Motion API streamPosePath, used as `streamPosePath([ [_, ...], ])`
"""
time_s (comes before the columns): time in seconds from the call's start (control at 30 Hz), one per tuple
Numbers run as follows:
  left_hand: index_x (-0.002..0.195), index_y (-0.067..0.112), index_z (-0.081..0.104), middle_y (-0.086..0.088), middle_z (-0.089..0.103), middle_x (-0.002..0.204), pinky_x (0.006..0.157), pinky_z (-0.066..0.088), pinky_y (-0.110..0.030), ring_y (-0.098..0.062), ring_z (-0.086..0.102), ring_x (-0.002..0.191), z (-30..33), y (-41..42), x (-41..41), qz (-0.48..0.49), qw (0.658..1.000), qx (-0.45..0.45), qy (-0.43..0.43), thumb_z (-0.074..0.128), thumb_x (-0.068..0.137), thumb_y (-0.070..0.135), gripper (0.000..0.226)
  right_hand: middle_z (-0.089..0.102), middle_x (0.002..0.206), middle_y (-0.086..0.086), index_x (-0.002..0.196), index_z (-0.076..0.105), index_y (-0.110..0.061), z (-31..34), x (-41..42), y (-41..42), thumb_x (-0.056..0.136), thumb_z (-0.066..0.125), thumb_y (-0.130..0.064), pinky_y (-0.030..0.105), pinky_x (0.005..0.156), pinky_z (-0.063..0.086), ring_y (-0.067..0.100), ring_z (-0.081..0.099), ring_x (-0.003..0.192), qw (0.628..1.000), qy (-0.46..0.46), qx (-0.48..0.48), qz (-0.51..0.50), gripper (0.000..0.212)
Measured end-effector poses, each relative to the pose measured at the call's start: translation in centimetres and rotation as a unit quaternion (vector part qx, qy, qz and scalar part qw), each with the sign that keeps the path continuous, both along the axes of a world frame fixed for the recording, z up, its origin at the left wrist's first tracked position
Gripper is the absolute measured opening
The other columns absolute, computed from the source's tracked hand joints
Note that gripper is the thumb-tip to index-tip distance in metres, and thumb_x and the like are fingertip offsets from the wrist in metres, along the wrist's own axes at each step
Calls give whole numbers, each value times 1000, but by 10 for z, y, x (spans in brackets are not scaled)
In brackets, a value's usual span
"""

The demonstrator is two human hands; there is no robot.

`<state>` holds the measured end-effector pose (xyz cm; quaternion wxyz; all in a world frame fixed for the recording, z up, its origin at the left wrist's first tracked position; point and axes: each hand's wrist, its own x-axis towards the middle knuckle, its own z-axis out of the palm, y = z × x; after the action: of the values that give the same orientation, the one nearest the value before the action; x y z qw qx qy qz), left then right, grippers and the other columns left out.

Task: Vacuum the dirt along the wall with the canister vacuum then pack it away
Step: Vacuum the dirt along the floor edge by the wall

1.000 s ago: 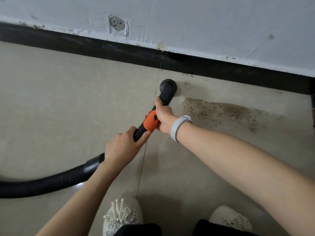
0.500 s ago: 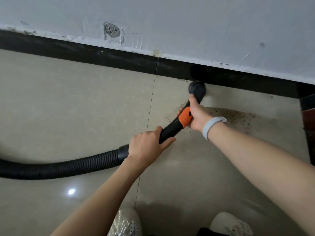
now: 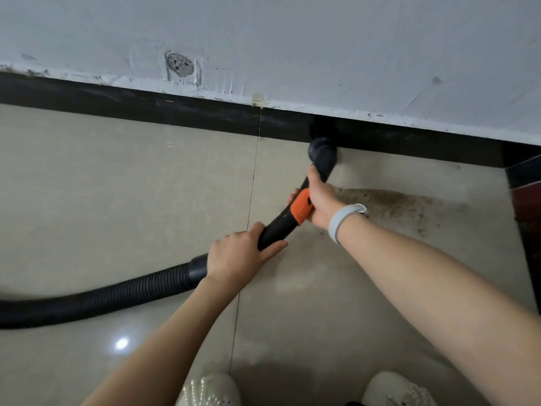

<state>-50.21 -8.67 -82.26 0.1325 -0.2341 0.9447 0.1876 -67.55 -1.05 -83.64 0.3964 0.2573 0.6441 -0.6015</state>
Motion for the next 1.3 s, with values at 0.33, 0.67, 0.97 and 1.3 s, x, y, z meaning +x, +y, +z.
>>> streamPosePath([
  [0.33, 85, 27, 35, 6, 51, 71, 59, 32, -31, -25, 58, 70, 8, 13, -2, -29, 999, 24, 1, 34, 82, 73, 46, 52, 52, 7, 82, 43, -8, 13, 7, 21, 94, 48, -46, 29, 48, 51, 19, 54, 36, 998, 1, 46, -38, 40],
  [0.67, 83, 22, 41, 7, 46, 64, 59, 35, -32, -24, 51, 66, 11, -27, 33, 110, 993, 46, -2, 43, 82, 68, 46, 55, 64, 9, 78, 42, -7, 28, 63, -56, 96, 44, -45, 42, 87, 53, 22, 56, 59, 995, -49, -1, 86, 42],
  [0.97, 89, 21, 35, 7, 43, 63, 54, 27, -32, -22, 45, 61, 15, -58, 33, 157, 987, -21, 6, 40, 87, 64, 43, 61, 89, 12, 90, 45, -5, 35, 57, -112, 96, 41, -48, 45, 98, 47, 30, 63, 92, 989, -7, 18, 147, 43],
  [1.3, 94, 26, 48, 5, 54, 71, 59, 37, -30, -22, 55, 68, 12, -39, 12, 46, 996, 73, 7, 44, 82, 69, 45, 59, 69, 10, 87, 49, 0, 23, 46, -54, 98, 36, -48, 43, 91, 51, 26, 64, 71, 989, 42, 142, 21, 52],
])
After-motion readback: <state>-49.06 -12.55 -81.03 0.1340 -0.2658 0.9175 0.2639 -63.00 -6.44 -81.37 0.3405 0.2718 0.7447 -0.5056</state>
